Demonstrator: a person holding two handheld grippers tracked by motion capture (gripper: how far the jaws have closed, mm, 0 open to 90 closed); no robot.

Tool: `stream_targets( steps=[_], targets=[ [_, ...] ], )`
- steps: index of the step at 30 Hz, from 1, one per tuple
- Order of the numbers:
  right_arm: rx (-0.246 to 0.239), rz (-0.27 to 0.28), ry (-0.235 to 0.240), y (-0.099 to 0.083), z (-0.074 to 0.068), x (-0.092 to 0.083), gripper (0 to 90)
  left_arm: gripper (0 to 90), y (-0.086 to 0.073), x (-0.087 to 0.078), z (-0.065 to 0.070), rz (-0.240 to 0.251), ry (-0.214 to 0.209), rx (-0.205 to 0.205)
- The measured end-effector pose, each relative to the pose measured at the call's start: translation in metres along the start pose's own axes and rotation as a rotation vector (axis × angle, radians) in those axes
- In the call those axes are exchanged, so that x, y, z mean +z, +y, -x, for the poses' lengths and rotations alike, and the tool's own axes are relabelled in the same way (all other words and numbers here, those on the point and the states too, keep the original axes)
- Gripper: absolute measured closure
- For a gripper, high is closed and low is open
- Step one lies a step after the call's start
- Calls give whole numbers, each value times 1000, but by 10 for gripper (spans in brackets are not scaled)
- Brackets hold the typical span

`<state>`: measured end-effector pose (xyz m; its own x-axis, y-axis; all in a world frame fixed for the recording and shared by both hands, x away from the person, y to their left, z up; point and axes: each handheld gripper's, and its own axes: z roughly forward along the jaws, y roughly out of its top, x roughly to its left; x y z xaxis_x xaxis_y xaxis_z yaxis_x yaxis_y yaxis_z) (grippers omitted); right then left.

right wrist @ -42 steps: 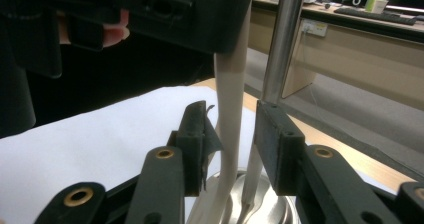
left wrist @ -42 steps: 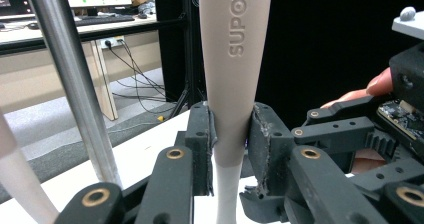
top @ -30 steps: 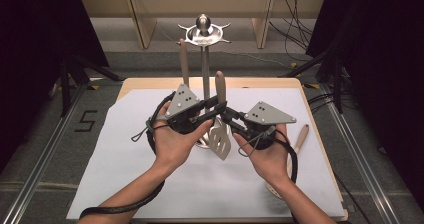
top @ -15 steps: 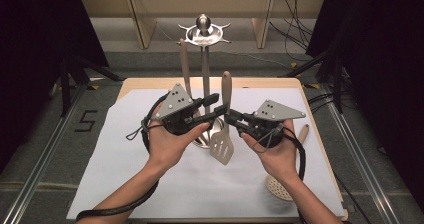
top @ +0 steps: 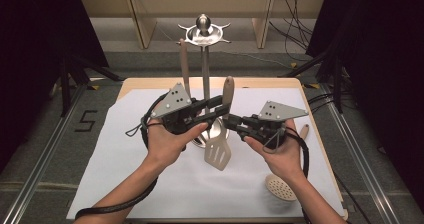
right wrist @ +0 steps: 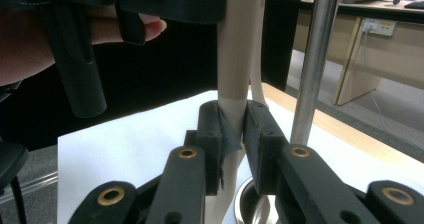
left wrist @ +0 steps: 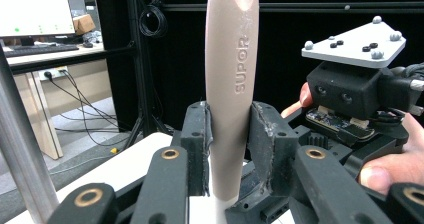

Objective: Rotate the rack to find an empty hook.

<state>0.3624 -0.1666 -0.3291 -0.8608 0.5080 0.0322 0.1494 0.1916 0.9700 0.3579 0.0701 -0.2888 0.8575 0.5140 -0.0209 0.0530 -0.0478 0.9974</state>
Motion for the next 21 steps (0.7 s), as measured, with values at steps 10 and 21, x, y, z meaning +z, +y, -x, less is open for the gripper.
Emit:
stream_targets(
  steps=[10,21],
  targets=[
    [-30,-26,-31,7,-5,1,793,689,4,-1,5,-5,30,60],
    [-45,-16,-39,7,-4,1,793,690,2,3,4,-23,20,77]
  ],
)
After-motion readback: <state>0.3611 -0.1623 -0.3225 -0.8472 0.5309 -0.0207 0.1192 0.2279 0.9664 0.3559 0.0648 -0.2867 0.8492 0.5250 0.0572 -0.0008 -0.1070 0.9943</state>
